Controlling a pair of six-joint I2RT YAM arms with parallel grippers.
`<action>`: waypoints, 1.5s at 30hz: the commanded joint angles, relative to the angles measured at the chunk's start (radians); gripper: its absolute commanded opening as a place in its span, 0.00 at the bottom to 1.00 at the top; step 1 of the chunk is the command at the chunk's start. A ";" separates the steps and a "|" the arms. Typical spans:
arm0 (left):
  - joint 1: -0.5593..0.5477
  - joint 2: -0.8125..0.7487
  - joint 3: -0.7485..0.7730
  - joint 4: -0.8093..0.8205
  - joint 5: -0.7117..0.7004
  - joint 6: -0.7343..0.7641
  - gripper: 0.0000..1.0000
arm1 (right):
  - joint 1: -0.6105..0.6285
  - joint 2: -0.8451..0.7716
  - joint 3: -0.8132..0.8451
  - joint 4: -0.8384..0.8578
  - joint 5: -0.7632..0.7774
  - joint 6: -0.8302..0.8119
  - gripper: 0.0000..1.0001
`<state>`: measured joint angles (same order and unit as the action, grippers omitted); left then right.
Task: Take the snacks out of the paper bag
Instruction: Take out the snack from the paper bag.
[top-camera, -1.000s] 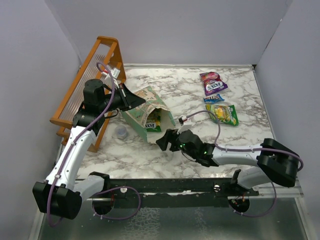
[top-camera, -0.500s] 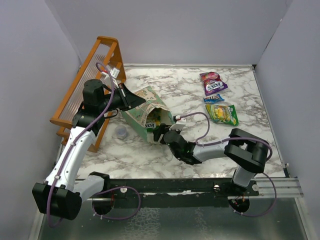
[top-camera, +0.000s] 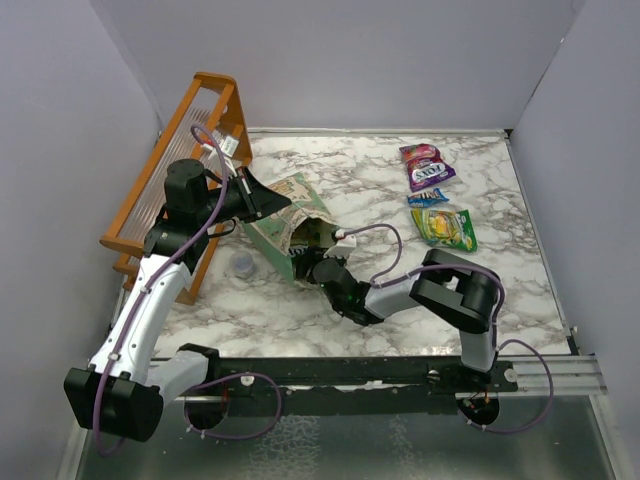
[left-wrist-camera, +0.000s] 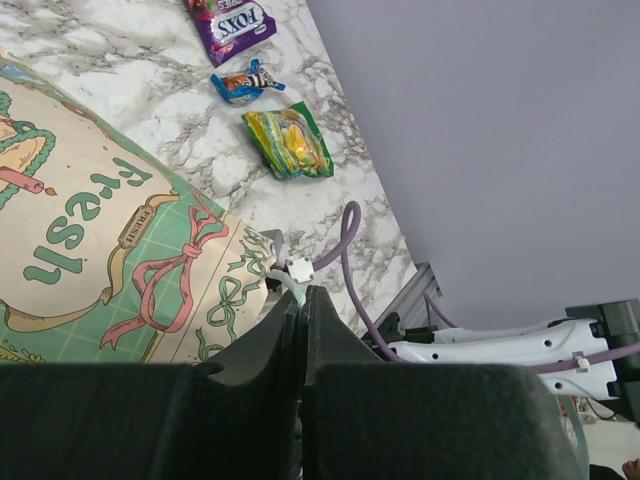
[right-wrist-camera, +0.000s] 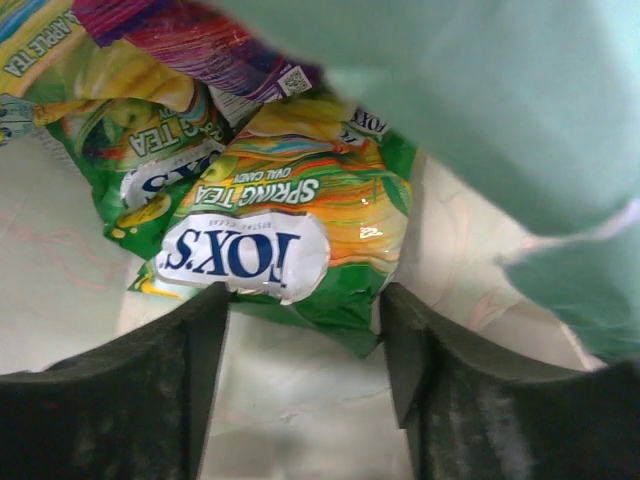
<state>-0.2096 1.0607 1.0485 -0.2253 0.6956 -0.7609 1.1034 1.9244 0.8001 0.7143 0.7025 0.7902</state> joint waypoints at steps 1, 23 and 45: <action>0.004 -0.034 -0.005 0.015 0.018 -0.003 0.00 | -0.014 0.048 0.044 0.037 0.060 0.019 0.55; 0.004 -0.045 -0.024 0.004 0.000 0.011 0.00 | -0.031 -0.326 -0.121 -0.237 -0.183 0.074 0.01; 0.004 -0.019 -0.030 0.034 -0.024 0.021 0.00 | -0.032 -1.095 -0.206 -0.758 -0.674 -0.422 0.01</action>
<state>-0.2096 1.0416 1.0245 -0.2314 0.6918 -0.7536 1.0779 0.9829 0.6212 0.0605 0.1776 0.5167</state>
